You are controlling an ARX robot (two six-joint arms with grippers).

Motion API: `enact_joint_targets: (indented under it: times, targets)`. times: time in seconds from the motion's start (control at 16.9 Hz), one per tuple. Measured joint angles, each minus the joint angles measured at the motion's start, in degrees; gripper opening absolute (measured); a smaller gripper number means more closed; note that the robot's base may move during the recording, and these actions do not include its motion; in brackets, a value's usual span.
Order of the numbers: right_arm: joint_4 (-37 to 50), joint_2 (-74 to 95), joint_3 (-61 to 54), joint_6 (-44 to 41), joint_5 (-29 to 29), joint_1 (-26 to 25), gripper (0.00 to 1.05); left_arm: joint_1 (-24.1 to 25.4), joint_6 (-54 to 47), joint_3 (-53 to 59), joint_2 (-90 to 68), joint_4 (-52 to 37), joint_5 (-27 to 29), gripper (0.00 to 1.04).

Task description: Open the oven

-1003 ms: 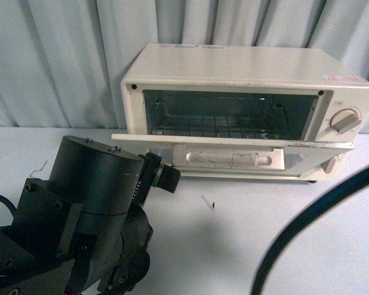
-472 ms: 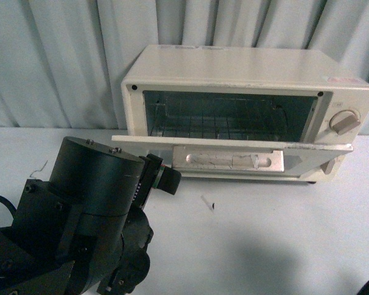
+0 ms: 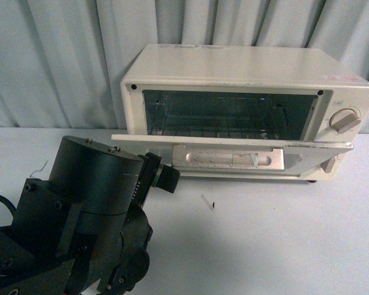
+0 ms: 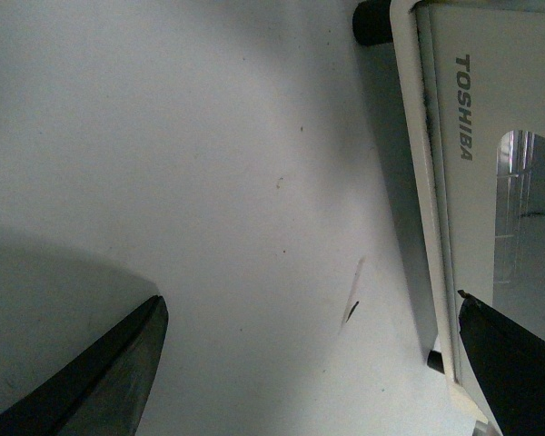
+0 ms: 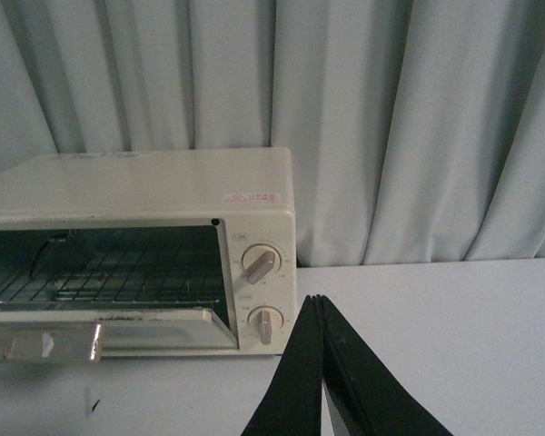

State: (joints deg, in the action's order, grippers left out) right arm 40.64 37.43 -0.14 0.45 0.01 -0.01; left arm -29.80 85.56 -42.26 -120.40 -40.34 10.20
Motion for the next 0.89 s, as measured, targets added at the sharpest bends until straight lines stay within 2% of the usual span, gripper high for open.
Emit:
enact_joint_targets:
  times: [0.3,0.89]
  targets:
    - [-17.97,-15.08,0.66,-0.07,0.00,0.00,0.02,0.00,0.02,0.00,0.00,0.02,0.00,0.98]
    - [-29.44,-26.34,0.70,-0.07,0.00,0.00,0.02,0.00,0.02,0.00,0.00,0.02,0.00,0.98]
